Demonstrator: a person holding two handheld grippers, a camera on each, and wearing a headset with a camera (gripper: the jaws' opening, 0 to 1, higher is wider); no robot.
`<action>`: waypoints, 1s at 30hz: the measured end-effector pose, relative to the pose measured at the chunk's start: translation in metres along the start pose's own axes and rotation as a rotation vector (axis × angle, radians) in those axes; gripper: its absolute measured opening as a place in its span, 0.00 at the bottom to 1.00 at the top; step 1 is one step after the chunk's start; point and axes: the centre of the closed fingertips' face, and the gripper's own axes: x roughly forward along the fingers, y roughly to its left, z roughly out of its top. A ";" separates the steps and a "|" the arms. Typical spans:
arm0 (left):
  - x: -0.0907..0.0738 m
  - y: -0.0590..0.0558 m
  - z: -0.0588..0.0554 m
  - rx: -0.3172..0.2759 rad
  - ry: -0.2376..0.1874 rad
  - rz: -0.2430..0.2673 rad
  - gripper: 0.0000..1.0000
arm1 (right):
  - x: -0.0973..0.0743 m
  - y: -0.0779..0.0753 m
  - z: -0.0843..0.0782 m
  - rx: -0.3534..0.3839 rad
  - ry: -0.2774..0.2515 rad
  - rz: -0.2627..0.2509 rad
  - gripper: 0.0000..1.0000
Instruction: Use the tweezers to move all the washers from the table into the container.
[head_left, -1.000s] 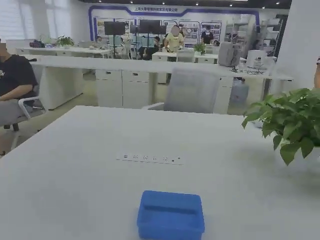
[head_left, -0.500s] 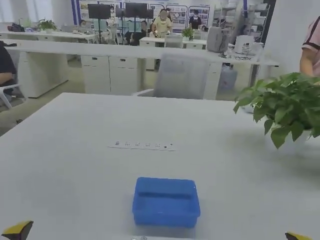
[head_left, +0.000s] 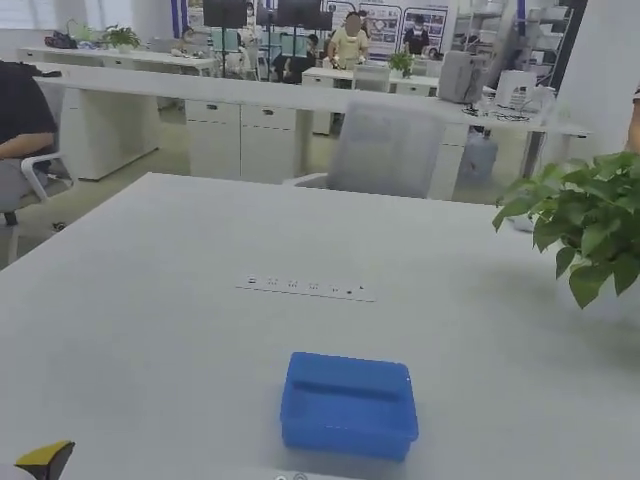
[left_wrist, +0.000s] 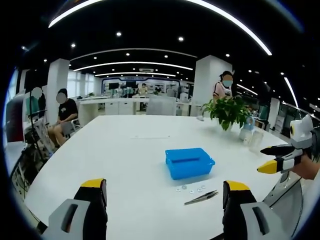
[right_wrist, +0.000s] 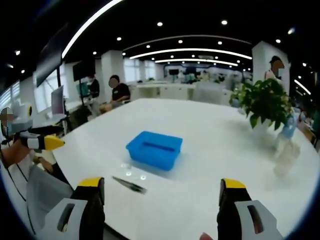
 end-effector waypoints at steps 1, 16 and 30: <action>0.001 0.001 -0.002 -0.002 0.007 0.003 0.99 | 0.000 -0.001 0.001 -0.007 -0.002 -0.002 0.94; 0.016 -0.005 -0.007 0.027 0.048 -0.038 0.97 | 0.008 -0.009 -0.009 0.006 0.041 0.004 0.93; 0.047 -0.026 -0.022 0.069 0.141 -0.245 0.83 | 0.028 -0.008 -0.012 -0.004 0.085 0.025 0.92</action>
